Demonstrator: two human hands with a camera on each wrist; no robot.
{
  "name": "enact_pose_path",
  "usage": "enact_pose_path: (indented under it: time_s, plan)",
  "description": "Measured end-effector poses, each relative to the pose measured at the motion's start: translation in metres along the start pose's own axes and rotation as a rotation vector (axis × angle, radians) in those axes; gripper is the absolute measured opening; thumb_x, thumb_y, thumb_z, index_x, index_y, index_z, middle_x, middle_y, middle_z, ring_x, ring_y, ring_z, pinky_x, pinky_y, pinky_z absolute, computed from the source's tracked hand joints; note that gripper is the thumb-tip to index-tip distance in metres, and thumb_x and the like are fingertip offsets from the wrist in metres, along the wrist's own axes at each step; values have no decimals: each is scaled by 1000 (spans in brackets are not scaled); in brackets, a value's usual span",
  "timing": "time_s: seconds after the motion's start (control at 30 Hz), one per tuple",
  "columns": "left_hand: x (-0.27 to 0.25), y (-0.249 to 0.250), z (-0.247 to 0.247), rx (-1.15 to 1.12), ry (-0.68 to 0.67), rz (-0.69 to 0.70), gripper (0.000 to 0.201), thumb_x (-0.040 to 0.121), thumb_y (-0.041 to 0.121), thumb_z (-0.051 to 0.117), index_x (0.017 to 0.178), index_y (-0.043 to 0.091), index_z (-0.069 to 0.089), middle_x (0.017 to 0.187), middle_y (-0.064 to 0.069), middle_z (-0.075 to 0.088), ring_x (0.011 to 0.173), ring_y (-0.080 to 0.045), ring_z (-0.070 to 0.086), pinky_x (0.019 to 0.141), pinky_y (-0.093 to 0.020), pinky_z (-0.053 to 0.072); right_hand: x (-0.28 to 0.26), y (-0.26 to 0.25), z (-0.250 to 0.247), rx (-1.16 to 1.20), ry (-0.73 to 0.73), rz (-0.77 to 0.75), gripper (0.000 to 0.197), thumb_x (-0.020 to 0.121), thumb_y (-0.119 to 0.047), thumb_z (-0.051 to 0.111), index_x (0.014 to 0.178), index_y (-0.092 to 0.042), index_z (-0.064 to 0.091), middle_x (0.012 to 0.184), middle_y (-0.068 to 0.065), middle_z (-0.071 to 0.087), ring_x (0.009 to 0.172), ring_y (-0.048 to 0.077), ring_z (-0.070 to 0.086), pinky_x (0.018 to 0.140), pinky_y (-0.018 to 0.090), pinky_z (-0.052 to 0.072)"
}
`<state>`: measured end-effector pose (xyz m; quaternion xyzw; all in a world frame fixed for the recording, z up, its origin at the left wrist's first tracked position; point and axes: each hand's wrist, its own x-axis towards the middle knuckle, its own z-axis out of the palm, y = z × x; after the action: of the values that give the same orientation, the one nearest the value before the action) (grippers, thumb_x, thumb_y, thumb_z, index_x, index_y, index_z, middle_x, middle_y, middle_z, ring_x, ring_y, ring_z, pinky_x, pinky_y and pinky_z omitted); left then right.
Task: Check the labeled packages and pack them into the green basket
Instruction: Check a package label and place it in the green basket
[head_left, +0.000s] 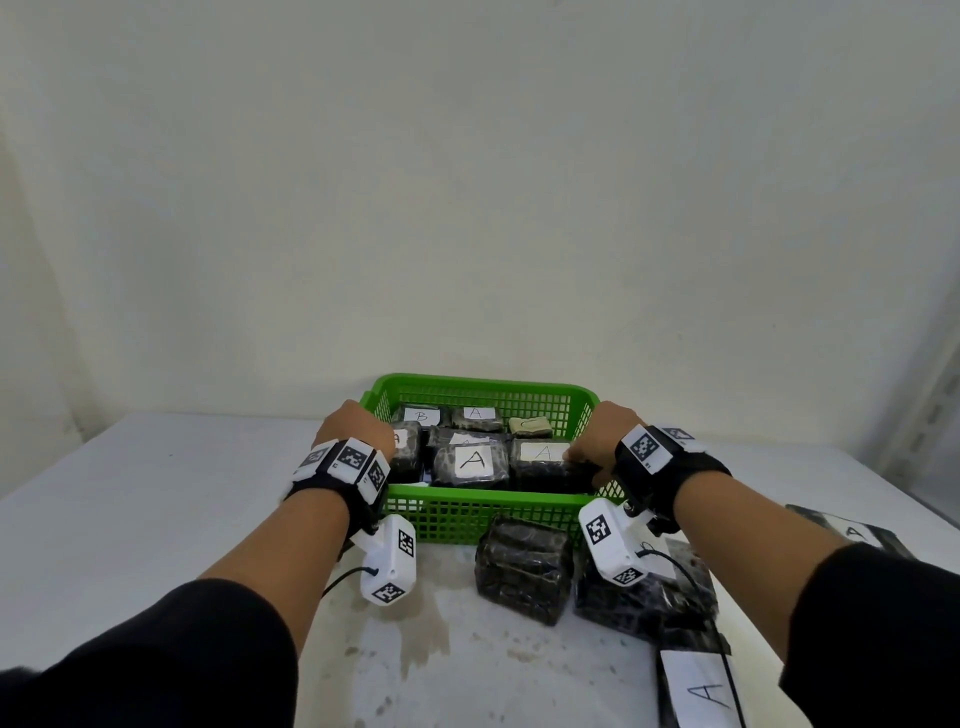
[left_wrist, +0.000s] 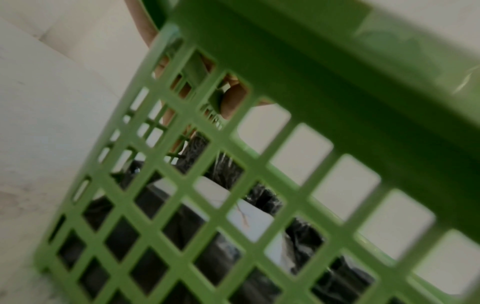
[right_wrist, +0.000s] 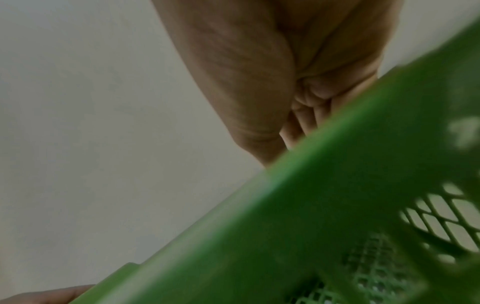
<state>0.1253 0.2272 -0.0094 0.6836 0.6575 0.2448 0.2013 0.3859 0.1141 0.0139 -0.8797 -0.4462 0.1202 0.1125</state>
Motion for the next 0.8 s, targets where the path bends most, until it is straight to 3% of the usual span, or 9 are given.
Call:
enact_pose_path:
  time_s: [0.07, 0.1, 0.27, 0.37, 0.43, 0.5, 0.6, 0.67, 0.8]
  plan:
    - [0, 0, 0, -2, -5, -1, 7, 89, 10, 54, 89, 4, 57, 86, -13, 59, 72, -29, 53, 61, -30, 42, 4, 3, -1, 87, -28, -9, 43, 83, -20, 80, 119, 0, 70, 114, 18, 72, 109, 33, 71, 89, 41, 61]
    - [0, 0, -1, -3, -8, -2, 7, 89, 10, 53, 90, 4, 57, 85, -13, 58, 72, -29, 53, 62, -30, 42, 3, 3, -1, 103, -34, -15, 46, 81, -19, 82, 121, 1, 70, 119, 19, 71, 112, 33, 70, 93, 42, 60]
    - [0, 1, 0, -6, -6, -7, 10, 89, 11, 53, 91, 3, 58, 89, -16, 62, 72, -30, 53, 62, -30, 41, 0, 3, 1, 30, 57, -25, 39, 74, -27, 92, 100, -2, 77, 94, 10, 77, 86, 26, 75, 71, 36, 64]
    - [0, 1, 0, -5, -4, -2, 12, 89, 12, 55, 94, 3, 60, 99, -19, 68, 73, -30, 53, 63, -30, 42, -1, 4, 2, -6, 25, -46, 41, 79, -34, 88, 103, -3, 77, 88, 7, 72, 82, 23, 70, 56, 27, 53]
    - [0, 1, 0, -5, -6, 0, 15, 89, 13, 55, 97, 2, 62, 101, -20, 68, 74, -30, 53, 63, -30, 41, 3, 6, 4, 71, -31, -38, 47, 78, -34, 87, 112, -3, 74, 102, 12, 73, 98, 30, 72, 75, 36, 60]
    - [0, 1, 0, -6, -6, -2, 13, 89, 13, 55, 95, 3, 61, 102, -20, 68, 73, -30, 53, 63, -30, 41, 6, 8, 4, 144, -69, -52, 50, 78, -31, 87, 115, -1, 73, 114, 18, 73, 108, 34, 71, 96, 45, 59]
    - [0, 1, 0, -2, -9, -8, 17, 89, 13, 55, 97, 1, 64, 101, -20, 69, 73, -30, 53, 63, -31, 41, 5, 9, 3, 125, -73, -69, 38, 89, -28, 80, 110, 3, 74, 110, 19, 75, 100, 32, 74, 96, 46, 60]
    - [0, 1, -1, -13, -11, -3, 18, 89, 13, 56, 98, 0, 64, 101, -21, 69, 72, -30, 54, 62, -30, 42, 5, 9, 4, 98, -36, -86, 35, 88, -22, 80, 109, 6, 74, 109, 21, 75, 101, 34, 74, 93, 47, 61]
    - [-4, 4, -3, -26, -13, 0, 10, 89, 10, 55, 92, 3, 60, 99, -19, 68, 73, -29, 53, 62, -29, 41, 0, 7, 3, -23, 73, -82, 33, 80, -20, 88, 105, -1, 77, 103, 14, 77, 97, 29, 74, 81, 33, 61]
